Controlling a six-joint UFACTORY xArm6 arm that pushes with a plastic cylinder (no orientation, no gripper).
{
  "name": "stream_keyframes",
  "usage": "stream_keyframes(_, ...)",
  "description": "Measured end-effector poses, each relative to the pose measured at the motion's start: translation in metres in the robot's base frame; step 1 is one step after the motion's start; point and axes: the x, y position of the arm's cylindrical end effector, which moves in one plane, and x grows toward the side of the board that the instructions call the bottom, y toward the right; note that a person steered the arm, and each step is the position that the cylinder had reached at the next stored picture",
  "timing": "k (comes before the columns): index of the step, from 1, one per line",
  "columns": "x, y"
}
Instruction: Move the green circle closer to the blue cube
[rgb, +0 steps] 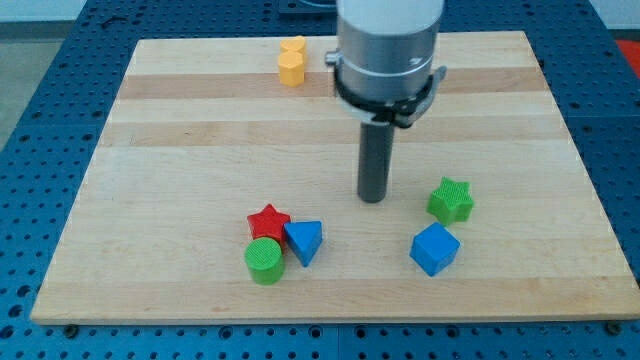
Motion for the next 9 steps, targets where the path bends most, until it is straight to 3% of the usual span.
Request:
stream_keyframes(1,0.014,0.076)
stream_keyframes(3,0.044,0.064)
stream_keyframes(4,0.036,0.007)
stream_keyframes(5,-0.015,-0.029)
stream_keyframes(6,0.011,-0.118)
stream_keyframes(7,0.07,-0.207)
stream_keyframes(8,0.106,-0.183)
stream_keyframes(9,0.096,-0.109)
